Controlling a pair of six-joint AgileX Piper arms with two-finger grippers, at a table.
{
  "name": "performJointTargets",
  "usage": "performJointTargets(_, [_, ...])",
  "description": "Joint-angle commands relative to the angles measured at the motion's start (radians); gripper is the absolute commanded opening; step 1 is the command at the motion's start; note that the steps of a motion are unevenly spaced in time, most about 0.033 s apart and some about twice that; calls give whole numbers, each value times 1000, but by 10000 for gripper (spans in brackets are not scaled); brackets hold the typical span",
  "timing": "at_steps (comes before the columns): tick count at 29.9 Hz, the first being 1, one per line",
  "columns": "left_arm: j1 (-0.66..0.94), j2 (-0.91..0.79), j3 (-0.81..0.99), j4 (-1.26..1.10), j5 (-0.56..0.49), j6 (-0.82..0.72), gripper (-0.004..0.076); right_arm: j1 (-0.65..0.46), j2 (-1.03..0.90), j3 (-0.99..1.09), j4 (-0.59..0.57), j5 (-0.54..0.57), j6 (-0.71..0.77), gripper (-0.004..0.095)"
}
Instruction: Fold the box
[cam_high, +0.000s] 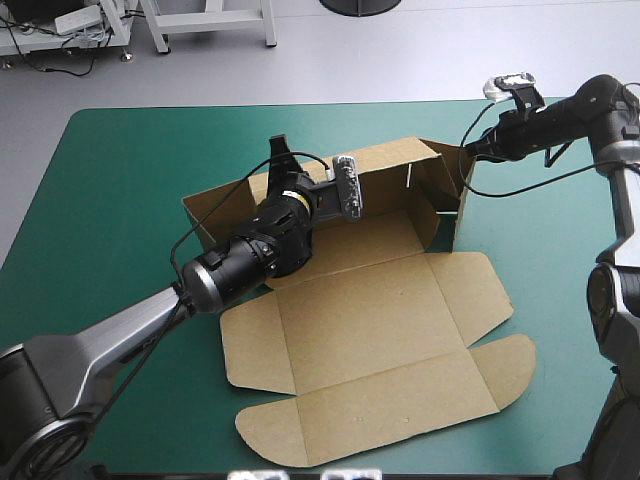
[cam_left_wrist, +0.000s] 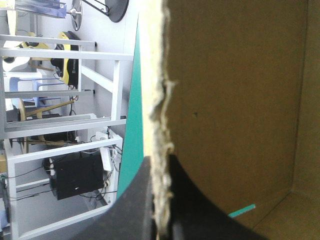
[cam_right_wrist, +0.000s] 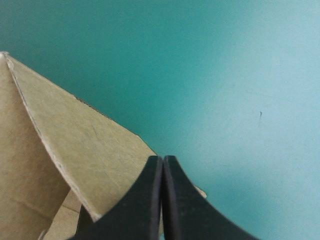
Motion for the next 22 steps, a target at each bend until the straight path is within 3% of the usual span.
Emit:
performJointTargets(1, [-14, -69, -22, 38, -98, -80, -6, 3, -67, -22, 56, 12, -7, -25])
performJointTargets(13, [-28, -84, -22, 109, -71, -93, -6, 3, -67, -22, 108, 3, -7, -25])
performJointTargets(22, [-28, -84, -22, 205, -78, -228, -6, 3, -67, -22, 106, -3, -7, -25])
